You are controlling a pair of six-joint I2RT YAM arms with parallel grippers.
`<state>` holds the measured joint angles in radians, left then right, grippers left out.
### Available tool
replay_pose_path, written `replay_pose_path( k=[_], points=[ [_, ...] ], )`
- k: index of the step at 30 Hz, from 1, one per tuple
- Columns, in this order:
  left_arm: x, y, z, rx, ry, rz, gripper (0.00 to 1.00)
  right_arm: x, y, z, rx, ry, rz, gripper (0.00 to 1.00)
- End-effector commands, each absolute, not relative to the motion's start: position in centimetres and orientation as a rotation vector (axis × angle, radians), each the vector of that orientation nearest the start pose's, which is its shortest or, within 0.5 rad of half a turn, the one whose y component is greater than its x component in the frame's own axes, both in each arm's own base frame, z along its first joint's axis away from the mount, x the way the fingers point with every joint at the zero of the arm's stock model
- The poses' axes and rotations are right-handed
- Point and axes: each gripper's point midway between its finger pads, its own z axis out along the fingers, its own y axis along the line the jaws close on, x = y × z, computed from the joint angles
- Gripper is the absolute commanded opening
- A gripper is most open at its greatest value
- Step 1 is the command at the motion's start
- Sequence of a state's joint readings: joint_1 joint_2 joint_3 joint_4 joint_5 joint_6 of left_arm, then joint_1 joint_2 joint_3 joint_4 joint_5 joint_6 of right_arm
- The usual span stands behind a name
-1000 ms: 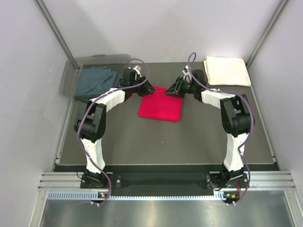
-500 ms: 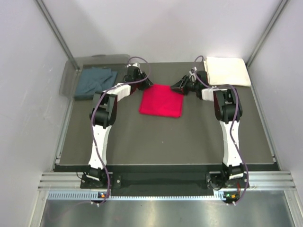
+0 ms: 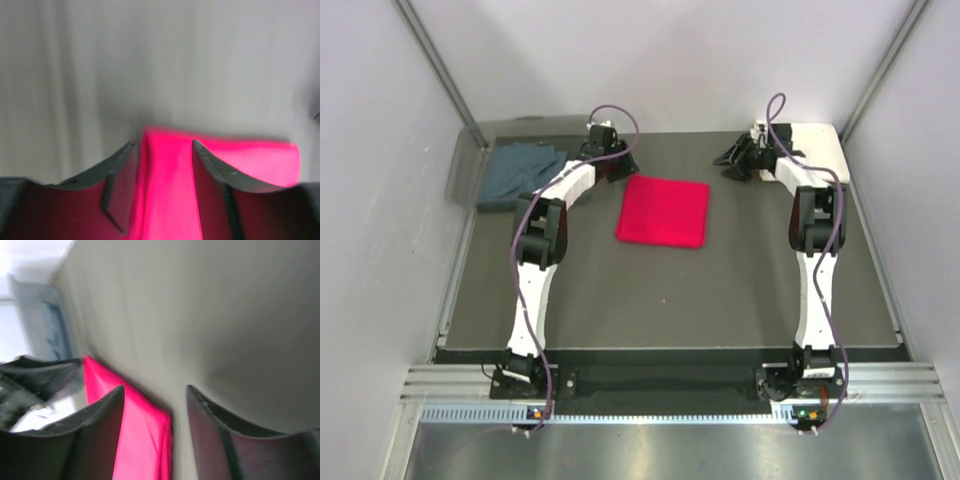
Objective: Fold and stack the t-shirts
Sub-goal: Fold the tshirt
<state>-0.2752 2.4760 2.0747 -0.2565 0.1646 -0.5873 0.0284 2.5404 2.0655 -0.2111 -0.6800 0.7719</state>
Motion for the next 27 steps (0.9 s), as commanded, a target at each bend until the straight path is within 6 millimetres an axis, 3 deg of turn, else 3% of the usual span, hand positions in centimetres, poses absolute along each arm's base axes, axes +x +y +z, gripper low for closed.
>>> replay_pose_path(
  k=[1, 2, 3, 4, 6, 7, 10, 12, 13, 16, 19, 27],
  points=[
    [57.5, -23.2, 17.9, -0.133, 2.164, -0.612, 0.54, 57.7, 13.9, 14.2, 0.306, 2.312, 1.032, 0.55],
    [55.4, -22.9, 19.9, -0.125, 2.155, -0.616, 0.54, 56.6, 13.8, 14.5, 0.301, 2.33, 1.019, 0.57],
    [54.0, -23.2, 20.6, -0.118, 2.158, -0.623, 0.54, 55.4, 13.8, 14.9, 0.28, 2.337, 1.019, 0.59],
    [52.5, -23.2, 21.0, -0.119, 2.166, -0.63, 0.55, 53.0, 13.9, 15.4, 0.275, 2.358, 1.028, 0.63],
    [48.4, -22.9, 21.7, -0.145, 2.192, -0.654, 0.55, 50.3, 14.5, 15.5, 0.226, 2.378, 1.038, 0.66],
    [45.6, -22.3, 21.0, -0.152, 2.219, -0.67, 0.55, 47.8, 14.7, 15.1, 0.218, 2.407, 1.048, 0.68],
    [40.9, -22.1, 19.6, -0.093, 2.228, -0.751, 0.52, 43.1, 16.4, 13.9, 0.095, 2.443, 1.069, 0.7],
    [39.1, -21.6, 18.5, -0.062, 2.257, -0.751, 0.51, 40.5, 16.9, 11.8, 0.066, 2.496, 1.069, 0.7],
    [38.0, -21.1, 17.3, -0.039, 2.28, -0.734, 0.52, 39.8, 17.2, 12.0, 0.037, 2.491, 1.065, 0.71],
    [37.5, -20.3, 15.0, -0.027, 2.342, -0.685, 0.55, 37.3, 18.9, 10.5, -0.06, 2.514, 1.063, 0.72],
    [37.8, -19.7, 12.7, -0.02, 2.409, -0.628, 0.56, 36.1, 19.6, 8.9, -0.08, 2.537, 1.072, 0.69],
    [39.7, -19.1, 9.1, 0.017, 2.483, -0.638, 0.57, 35.5, 19.9, 5.4, -0.1, 2.6, 1.078, 0.62]
  ],
)
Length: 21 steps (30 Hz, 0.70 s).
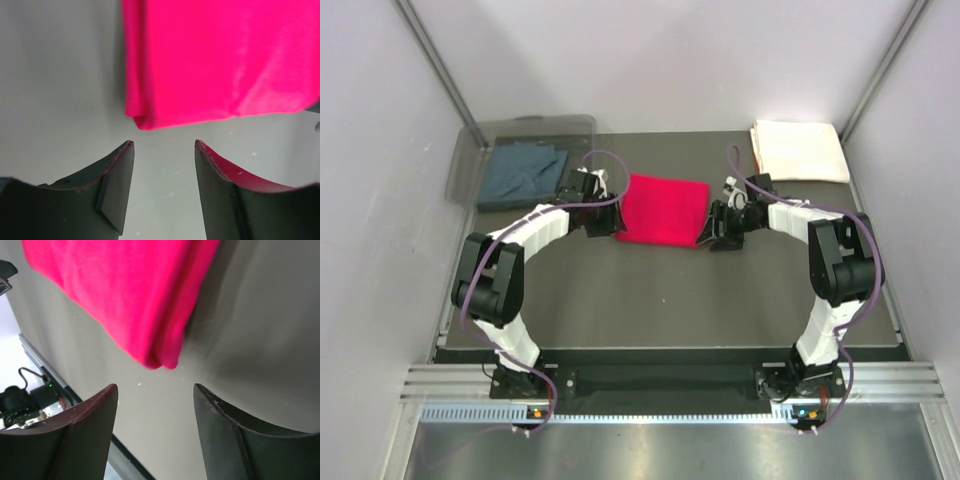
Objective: Fold and stack the t-shirts
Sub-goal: Fold the tshirt
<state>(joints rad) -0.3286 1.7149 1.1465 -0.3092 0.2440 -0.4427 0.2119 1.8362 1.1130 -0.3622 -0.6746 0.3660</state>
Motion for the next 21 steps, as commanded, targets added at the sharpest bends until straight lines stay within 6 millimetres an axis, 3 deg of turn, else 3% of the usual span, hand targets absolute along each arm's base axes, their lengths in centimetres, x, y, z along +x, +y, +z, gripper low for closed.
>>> replay_pose_path(
  k=[1, 7, 12, 21],
  points=[
    [40.1, -18.9, 8.3, 0.004, 2.496, -0.622, 0.57, 35.7, 20.0, 4.8, -0.091, 2.609, 1.082, 0.62],
    [41.3, -18.5, 6.0, -0.026, 2.536, -0.661, 0.56, 36.8, 20.9, 4.2, -0.094, 2.621, 1.113, 0.55],
    [41.4, -19.7, 5.7, -0.009, 2.533, -0.765, 0.49, 36.9, 21.0, 3.9, -0.11, 2.63, 1.116, 0.45],
    [41.2, -20.5, 5.5, -0.028, 2.537, -0.839, 0.45, 37.5, 21.8, 4.1, -0.116, 2.61, 1.176, 0.37]
  ],
)
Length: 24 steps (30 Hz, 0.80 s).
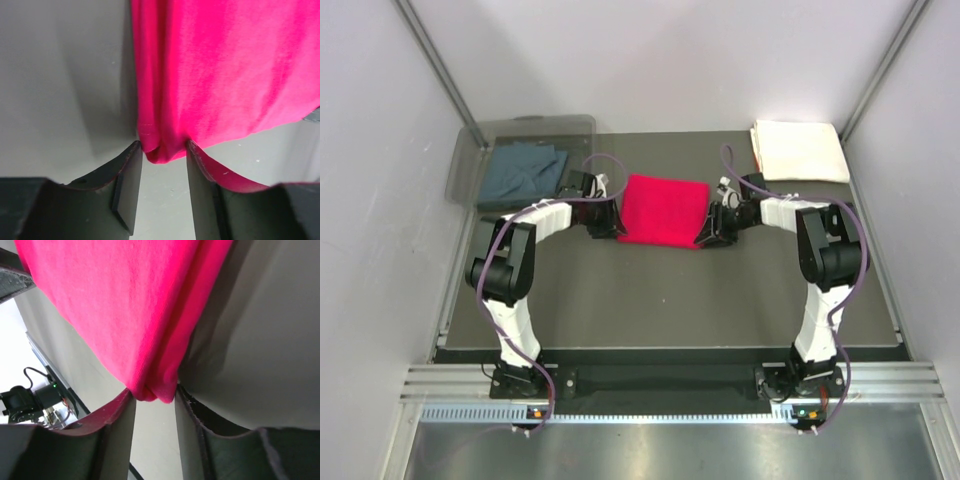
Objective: Fold and stack the t-shirts
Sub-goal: Fold the tshirt
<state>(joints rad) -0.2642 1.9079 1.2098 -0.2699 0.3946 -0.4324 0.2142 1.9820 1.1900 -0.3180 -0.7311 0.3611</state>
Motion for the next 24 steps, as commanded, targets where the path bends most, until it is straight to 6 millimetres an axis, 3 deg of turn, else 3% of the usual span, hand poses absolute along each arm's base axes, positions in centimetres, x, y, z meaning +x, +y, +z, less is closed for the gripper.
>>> replay_pose_path(
  k=[1, 4, 5, 6, 8, 14, 19, 23, 24],
  points=[
    [41.2, -20.8, 5.4, -0.03, 2.545, -0.863, 0.44, 37.5, 21.9, 4.1, -0.114, 2.61, 1.184, 0.36],
    [41.2, -20.8, 4.7, -0.049, 2.569, -0.857, 0.26, 37.8, 22.0, 4.2, -0.105, 2.601, 1.19, 0.33],
    [41.0, -20.2, 4.0, -0.077, 2.603, -0.805, 0.05, 37.9, 22.0, 4.2, -0.101, 2.599, 1.193, 0.31],
    [41.0, -19.8, 3.7, -0.095, 2.621, -0.773, 0.0, 38.0, 22.1, 4.2, -0.1, 2.599, 1.195, 0.21],
    [41.0, -18.8, 2.9, -0.126, 2.662, -0.685, 0.0, 38.2, 21.3, 3.2, -0.062, 2.645, 1.112, 0.0],
    [41.5, -16.4, 2.8, -0.125, 2.666, -0.487, 0.0, 37.9, 18.0, 1.9, -0.002, 2.73, 0.83, 0.0],
    [40.9, -15.5, 3.0, -0.084, 2.663, -0.433, 0.0, 37.3, 17.9, 2.0, -0.022, 2.735, 0.843, 0.0],
    [40.4, -15.6, 3.6, -0.084, 2.665, -0.448, 0.0, 37.6, 18.5, 3.4, -0.029, 2.716, 0.895, 0.0],
    [40.4, -15.7, 4.4, -0.091, 2.651, -0.458, 0.05, 37.7, 18.5, 4.3, -0.028, 2.707, 0.892, 0.15]
  ],
)
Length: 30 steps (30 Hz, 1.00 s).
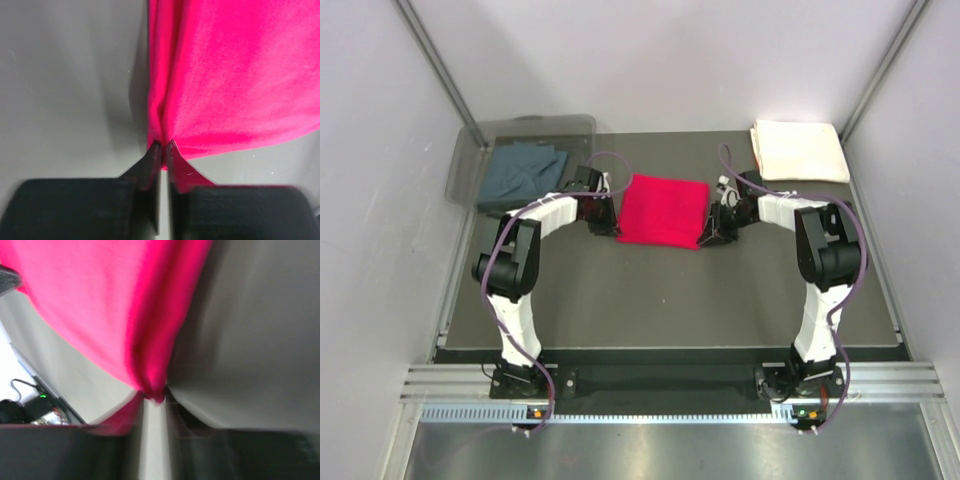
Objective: Fold and stack the t-shirts
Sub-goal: Fold the tshirt, then neatly place the folded tshirt to the corner
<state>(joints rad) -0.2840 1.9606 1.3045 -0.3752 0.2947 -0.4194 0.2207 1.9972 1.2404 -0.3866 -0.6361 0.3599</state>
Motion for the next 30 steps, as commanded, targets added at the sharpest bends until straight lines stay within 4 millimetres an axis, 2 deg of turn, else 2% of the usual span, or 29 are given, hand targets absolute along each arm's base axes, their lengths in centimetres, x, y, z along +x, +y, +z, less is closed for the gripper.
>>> replay_pose_path(
  k=[1, 2, 3, 4, 5, 6, 7, 8, 9, 11, 12, 13, 14, 15, 17, 18, 19, 20, 21, 22, 23, 26, 28, 30],
  points=[
    [40.5, -15.8, 5.1, -0.095, 2.636, -0.462, 0.15, 37.7, 18.4, 4.9, -0.023, 2.699, 0.883, 0.29],
    [40.5, -15.7, 5.8, -0.105, 2.618, -0.459, 0.3, 37.8, 18.2, 5.6, -0.02, 2.689, 0.866, 0.38],
    [40.4, -15.6, 7.4, -0.125, 2.582, -0.463, 0.37, 37.5, 17.9, 7.2, -0.022, 2.673, 0.847, 0.47],
    [40.4, -15.4, 8.2, -0.14, 2.563, -0.456, 0.42, 37.5, 17.3, 7.9, -0.023, 2.663, 0.813, 0.51],
    [40.2, -15.3, 10.0, -0.15, 2.527, -0.459, 0.47, 37.3, 16.5, 8.3, -0.01, 2.664, 0.758, 0.54],
    [39.9, -15.2, 10.8, -0.182, 2.511, -0.457, 0.5, 36.8, 16.0, 9.7, -0.009, 2.651, 0.737, 0.59],
    [39.5, -15.3, 11.6, -0.189, 2.492, -0.46, 0.51, 36.6, 15.1, 10.2, 0.014, 2.646, 0.712, 0.61],
    [38.9, -15.3, 13.3, -0.201, 2.444, -0.471, 0.6, 36.1, 14.4, 10.2, 0.036, 2.653, 0.69, 0.63],
    [38.4, -15.5, 13.9, -0.248, 2.427, -0.492, 0.65, 35.9, 13.7, 11.4, 0.066, 2.622, 0.692, 0.66],
    [36.6, -16.3, 15.2, -0.295, 2.374, -0.569, 0.71, 34.8, 13.0, 12.3, 0.09, 2.596, 0.701, 0.69],
    [36.0, -16.9, 15.7, -0.387, 2.347, -0.629, 0.72, 34.5, 12.6, 12.5, 0.105, 2.588, 0.699, 0.7],
    [35.2, -18.1, 16.0, -0.412, 2.327, -0.683, 0.73, 34.4, 12.0, 12.7, 0.121, 2.574, 0.693, 0.71],
    [33.4, -18.4, 15.4, -0.451, 2.314, -0.725, 0.73, 33.7, 11.5, 12.3, 0.135, 2.58, 0.686, 0.71],
    [34.0, -19.6, 17.0, -0.537, 2.207, -0.831, 0.73, 33.6, 11.1, 13.1, 0.14, 2.548, 0.679, 0.73],
    [32.6, -22.1, 17.4, -0.58, 2.128, -0.945, 0.75, 33.2, 10.0, 13.2, 0.19, 2.527, 0.662, 0.74],
    [32.7, -22.4, 17.4, -0.69, 2.026, -1.009, 0.75, 33.1, 9.7, 13.9, 0.198, 2.499, 0.663, 0.75],
    [31.6, -24.3, 17.4, -0.706, 2.007, -1.077, 0.76, 33.2, 9.2, 14.2, 0.224, 2.488, 0.66, 0.76],
    [30.8, -24.9, 15.3, -0.77, 2.022, -1.087, 0.76, 33.2, 9.0, 14.4, 0.235, 2.479, 0.658, 0.76],
    [30.8, -25.7, 15.1, -0.867, 1.989, -1.138, 0.76, 33.2, 8.8, 14.9, 0.243, 2.461, 0.654, 0.76],
    [30.4, -27.4, 15.6, -0.87, 1.952, -1.179, 0.76, 33.4, 8.5, 15.3, 0.27, 2.448, 0.654, 0.76],
    [30.3, -28.2, 15.0, -0.884, 1.958, -1.169, 0.76, 33.6, 8.4, 15.6, 0.283, 2.437, 0.648, 0.76],
    [31.7, -32.3, 13.4, -0.881, 1.987, -1.108, 0.75, 34.2, 8.9, 17.0, 0.309, 2.396, 0.692, 0.77],
    [32.3, -33.5, 12.5, -0.935, 1.961, -1.097, 0.73, 34.4, 9.3, 17.7, 0.319, 2.384, 0.722, 0.78],
    [33.2, -34.7, 10.6, -1.02, 1.958, -1.08, 0.64, 34.5, 9.3, 18.1, 0.323, 2.375, 0.724, 0.78]
  ],
)
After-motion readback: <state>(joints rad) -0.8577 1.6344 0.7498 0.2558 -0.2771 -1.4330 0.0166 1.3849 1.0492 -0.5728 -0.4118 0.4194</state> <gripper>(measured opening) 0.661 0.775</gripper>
